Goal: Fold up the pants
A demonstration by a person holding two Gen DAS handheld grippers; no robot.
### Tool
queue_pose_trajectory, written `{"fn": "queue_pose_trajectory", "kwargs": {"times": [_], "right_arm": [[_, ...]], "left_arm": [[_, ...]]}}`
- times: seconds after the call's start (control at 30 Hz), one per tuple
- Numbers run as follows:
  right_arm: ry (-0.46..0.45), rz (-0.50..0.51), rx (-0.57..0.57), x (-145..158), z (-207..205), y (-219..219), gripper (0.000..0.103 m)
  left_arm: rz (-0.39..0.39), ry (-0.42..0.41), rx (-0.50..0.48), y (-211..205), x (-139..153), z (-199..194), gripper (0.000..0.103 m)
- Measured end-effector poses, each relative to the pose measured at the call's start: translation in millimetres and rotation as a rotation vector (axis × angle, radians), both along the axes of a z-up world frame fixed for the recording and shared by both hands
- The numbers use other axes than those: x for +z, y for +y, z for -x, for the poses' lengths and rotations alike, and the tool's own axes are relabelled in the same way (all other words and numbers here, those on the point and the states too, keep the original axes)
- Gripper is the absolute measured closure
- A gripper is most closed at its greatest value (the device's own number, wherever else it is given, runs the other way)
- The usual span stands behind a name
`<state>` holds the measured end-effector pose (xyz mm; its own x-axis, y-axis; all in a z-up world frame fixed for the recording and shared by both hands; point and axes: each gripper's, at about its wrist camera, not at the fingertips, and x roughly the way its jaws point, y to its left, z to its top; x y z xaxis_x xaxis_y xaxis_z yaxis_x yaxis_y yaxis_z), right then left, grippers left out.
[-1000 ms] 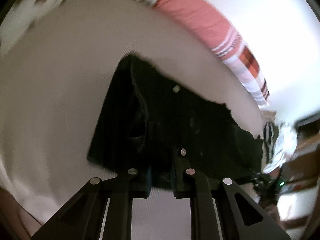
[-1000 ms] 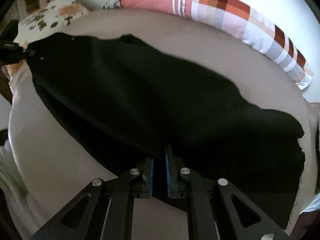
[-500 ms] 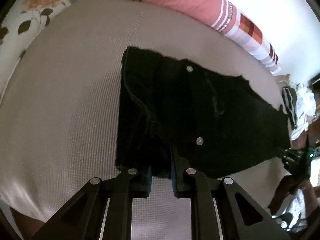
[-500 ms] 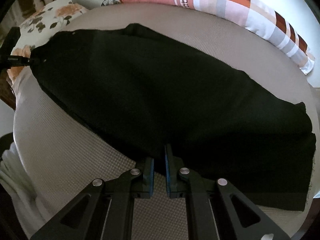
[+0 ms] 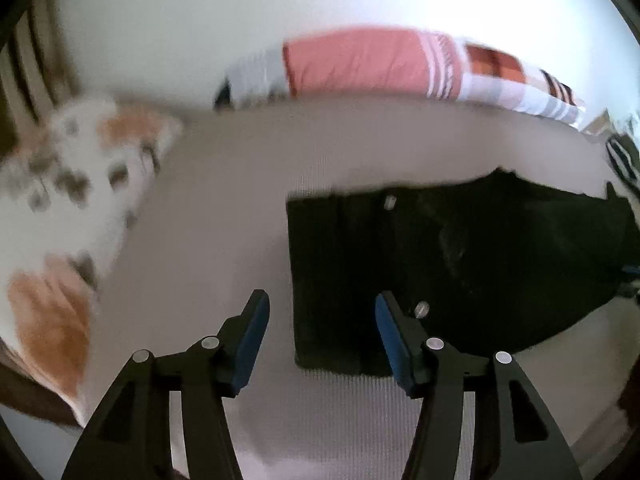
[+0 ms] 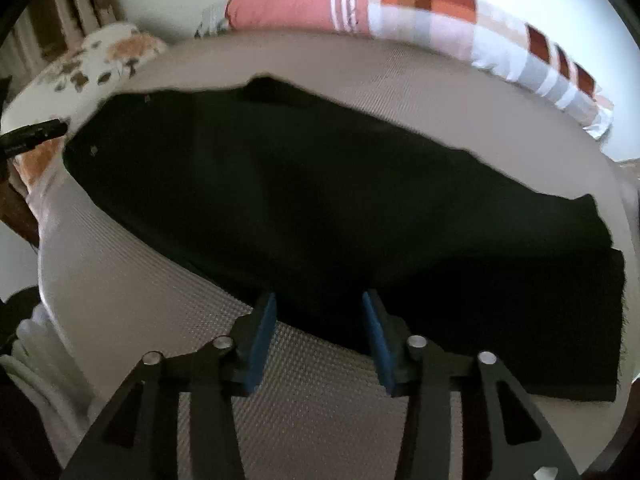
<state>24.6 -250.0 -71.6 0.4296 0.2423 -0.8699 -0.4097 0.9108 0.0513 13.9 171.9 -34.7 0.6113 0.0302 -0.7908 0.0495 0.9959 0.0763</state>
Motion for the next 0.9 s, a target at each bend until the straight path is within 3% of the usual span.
{"fn": "queue_pose_trajectory", "kwargs": {"times": [0.07, 0.17, 0.37, 0.5, 0.67, 0.9], "right_arm": [[-0.021, -0.063, -0.031, 13.4, 4.8, -16.3, 0.061], [-0.021, -0.169, -0.150, 24.9, 3.6, -52.7, 0.061], [0.008, -0.322, -0.408, 22.0, -0.1, -134.6, 0.059], [0.043, -0.398, -0.516, 13.1, -7.4, -169.9, 0.059], [0.085, -0.496, -0.627, -5.4, -22.6, -205.7, 0.059], [0.109, -0.590, -0.747, -25.6, -43.3, -252.1, 0.059]], "left_arm": [[-0.006, -0.057, -0.065, -19.9, 12.6, 5.3, 0.040], [0.017, -0.081, -0.210, -60.4, 22.9, 11.1, 0.038], [0.038, -0.042, -0.535, -173.3, 11.5, 13.5, 0.038], [0.054, -0.024, -0.670, -235.7, 0.6, 13.8, 0.038], [0.055, 0.001, -0.774, -302.1, -15.8, 14.7, 0.038], [0.076, 0.051, -0.834, -348.0, -36.9, 10.0, 0.043]]}}
